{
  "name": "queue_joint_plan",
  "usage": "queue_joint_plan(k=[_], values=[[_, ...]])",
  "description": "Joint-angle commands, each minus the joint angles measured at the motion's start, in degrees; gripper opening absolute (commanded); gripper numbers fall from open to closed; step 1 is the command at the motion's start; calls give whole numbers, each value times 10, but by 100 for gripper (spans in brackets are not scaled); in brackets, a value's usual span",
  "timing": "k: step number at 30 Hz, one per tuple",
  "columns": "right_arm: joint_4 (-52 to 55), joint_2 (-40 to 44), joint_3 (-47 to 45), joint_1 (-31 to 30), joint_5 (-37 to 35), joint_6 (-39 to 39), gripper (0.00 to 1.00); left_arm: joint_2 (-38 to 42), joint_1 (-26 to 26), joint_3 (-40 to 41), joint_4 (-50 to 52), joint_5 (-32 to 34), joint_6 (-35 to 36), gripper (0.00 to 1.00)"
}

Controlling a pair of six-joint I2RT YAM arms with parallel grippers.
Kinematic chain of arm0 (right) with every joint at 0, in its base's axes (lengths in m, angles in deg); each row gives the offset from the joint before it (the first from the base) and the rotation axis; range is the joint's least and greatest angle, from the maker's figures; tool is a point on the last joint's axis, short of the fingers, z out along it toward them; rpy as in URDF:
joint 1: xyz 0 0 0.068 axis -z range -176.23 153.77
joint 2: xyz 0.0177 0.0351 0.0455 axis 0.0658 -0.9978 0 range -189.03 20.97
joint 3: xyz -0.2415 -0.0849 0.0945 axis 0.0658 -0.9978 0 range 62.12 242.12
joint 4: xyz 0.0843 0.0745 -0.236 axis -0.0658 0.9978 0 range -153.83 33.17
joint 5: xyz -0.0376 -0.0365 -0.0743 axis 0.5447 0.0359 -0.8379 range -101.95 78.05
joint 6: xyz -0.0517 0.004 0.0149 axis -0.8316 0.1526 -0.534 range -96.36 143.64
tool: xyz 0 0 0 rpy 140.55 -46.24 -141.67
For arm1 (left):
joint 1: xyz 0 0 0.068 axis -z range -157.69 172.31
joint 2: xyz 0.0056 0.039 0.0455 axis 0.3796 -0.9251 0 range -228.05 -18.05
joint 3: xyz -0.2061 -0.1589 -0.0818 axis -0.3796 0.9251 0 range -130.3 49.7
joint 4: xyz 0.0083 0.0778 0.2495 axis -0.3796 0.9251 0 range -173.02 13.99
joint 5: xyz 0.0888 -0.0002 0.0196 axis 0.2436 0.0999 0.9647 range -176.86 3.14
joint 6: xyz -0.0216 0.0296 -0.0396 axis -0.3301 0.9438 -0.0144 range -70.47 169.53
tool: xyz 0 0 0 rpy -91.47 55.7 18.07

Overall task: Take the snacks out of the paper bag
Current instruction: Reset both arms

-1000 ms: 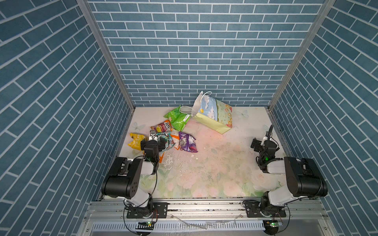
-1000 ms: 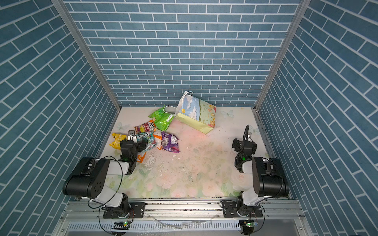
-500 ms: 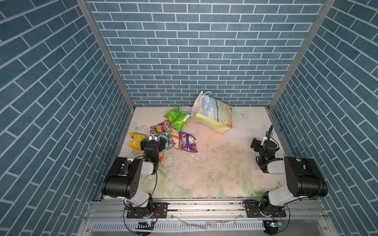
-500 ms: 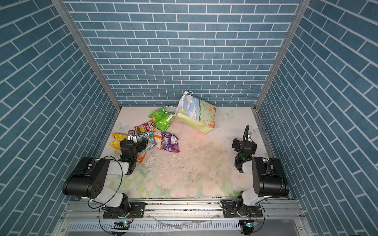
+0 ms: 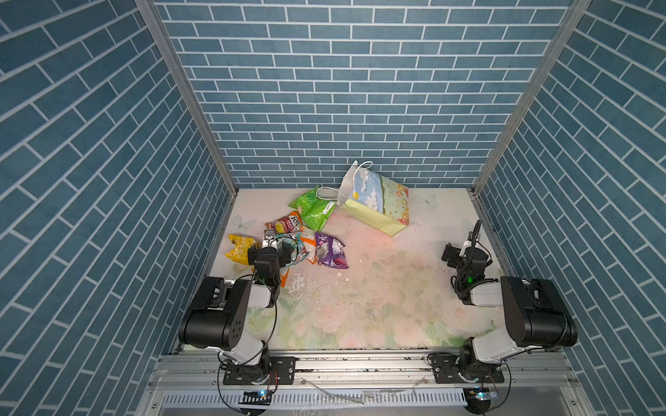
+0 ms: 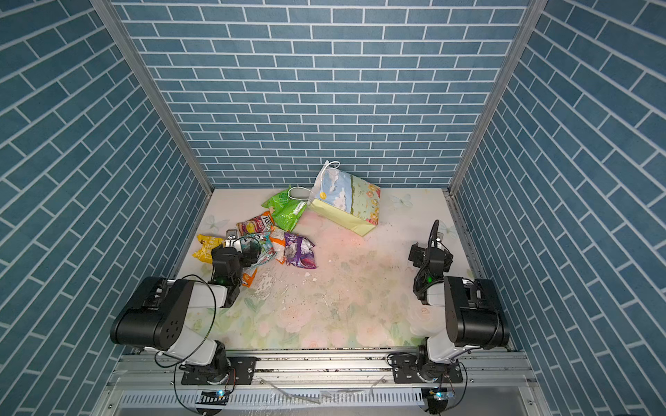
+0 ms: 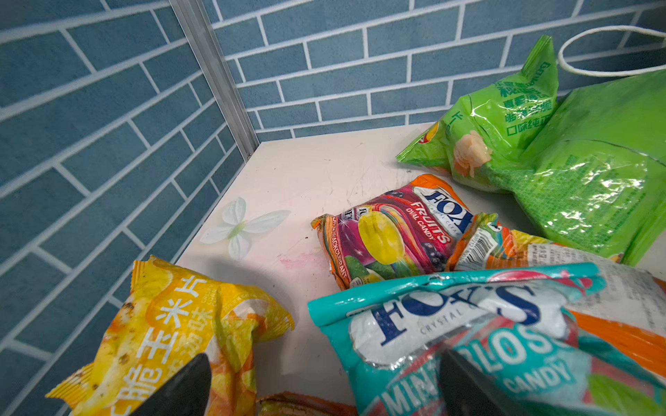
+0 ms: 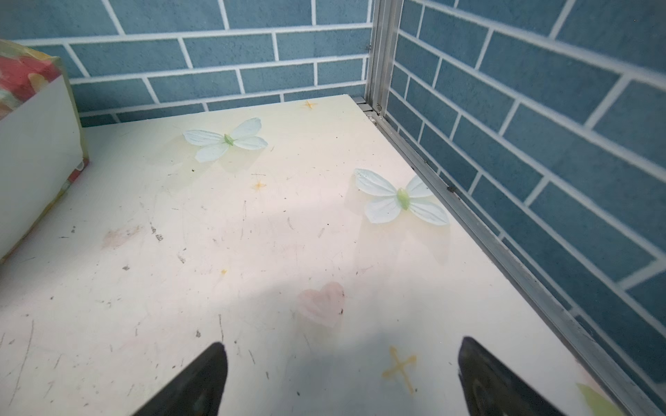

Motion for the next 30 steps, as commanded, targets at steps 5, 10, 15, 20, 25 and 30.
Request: queue_joint_plan(k=[5,10,15,20,25,30], values=[[-5,-4,8,1,4,-13,99,8,-3,-2,7,-2,1,100],[-5,-4,8,1,4,-13,99,8,-3,-2,7,-2,1,100],[-5,-4,8,1,4,-13,99,11,-2,4,-6,-10,8,100],[-5,-4,8,1,4,-13,99,87,0,28,19,-24,11,100],[-5,-4,9,1,4,-13,99,3,0,38,-78,11,3,100],[-5,-4,9,1,4,-13,99,12,-2,-2,10,12,-6,100]])
